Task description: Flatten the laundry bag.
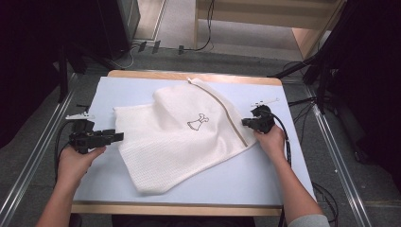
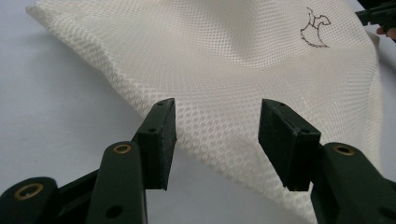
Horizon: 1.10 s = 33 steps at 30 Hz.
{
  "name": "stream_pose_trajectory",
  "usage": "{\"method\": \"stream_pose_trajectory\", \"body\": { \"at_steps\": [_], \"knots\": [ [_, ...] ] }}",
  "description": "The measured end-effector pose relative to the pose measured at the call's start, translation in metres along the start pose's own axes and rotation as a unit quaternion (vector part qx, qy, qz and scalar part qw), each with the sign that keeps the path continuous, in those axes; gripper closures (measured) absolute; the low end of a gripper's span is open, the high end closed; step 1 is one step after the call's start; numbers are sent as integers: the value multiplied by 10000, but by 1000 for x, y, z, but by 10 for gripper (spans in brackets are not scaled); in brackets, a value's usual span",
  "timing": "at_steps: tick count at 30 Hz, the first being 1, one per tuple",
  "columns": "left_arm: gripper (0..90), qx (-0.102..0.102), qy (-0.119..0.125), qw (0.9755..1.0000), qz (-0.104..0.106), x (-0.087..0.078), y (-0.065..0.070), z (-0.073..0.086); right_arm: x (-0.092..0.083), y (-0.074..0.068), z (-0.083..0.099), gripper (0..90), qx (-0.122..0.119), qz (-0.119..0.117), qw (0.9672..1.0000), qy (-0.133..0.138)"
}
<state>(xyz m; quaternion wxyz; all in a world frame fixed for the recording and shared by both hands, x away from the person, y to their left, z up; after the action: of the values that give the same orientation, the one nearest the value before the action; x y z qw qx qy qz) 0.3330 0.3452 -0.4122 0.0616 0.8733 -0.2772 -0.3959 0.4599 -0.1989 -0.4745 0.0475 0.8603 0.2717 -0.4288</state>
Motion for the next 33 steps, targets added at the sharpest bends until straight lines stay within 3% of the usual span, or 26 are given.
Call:
{"method": "stream_pose_trajectory", "body": {
  "at_steps": [8,13,18,21,23,25,29,33],
  "knots": [
    [471,105,4,9999,34,11,0,-11,-22,-13,27,874,-49,-96,9999,82],
    [470,215,-32,9997,124,24,3,-21,-49,-24,58,875,-183,-185,9997,46],
    [469,297,-60,9994,192,32,8,-27,-64,-29,76,873,-103,-347,9993,35],
    [469,374,-125,9990,231,38,10,-31,-74,-39,90,863,-200,-457,9987,-67],
    [469,370,-130,9990,235,39,10,-32,-75,-43,93,858,-229,-516,9983,-115],
    [469,384,-136,9989,242,39,11,-32,-78,-50,97,792,-340,-551,9978,-168],
    [469,392,-128,9990,189,37,10,-31,-84,-47,90,663,-292,-479,9982,199],
    [469,318,-119,9994,103,33,8,-25,-83,-39,77,626,-273,-417,9971,580]
  ]
}}
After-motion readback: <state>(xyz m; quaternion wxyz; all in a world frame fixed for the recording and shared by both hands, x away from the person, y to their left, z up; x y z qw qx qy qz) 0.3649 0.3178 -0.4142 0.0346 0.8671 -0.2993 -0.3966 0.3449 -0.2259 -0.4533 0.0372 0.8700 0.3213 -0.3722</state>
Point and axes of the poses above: each handheld gripper's, and its own axes: x roughly forward along the jaws, z roughly out of its underside, y roughly to its right, the point moved 1 cm from there along x, roughly forward along the jaws, and after that the axes turned 1 degree about x, right-handed, at the moved point
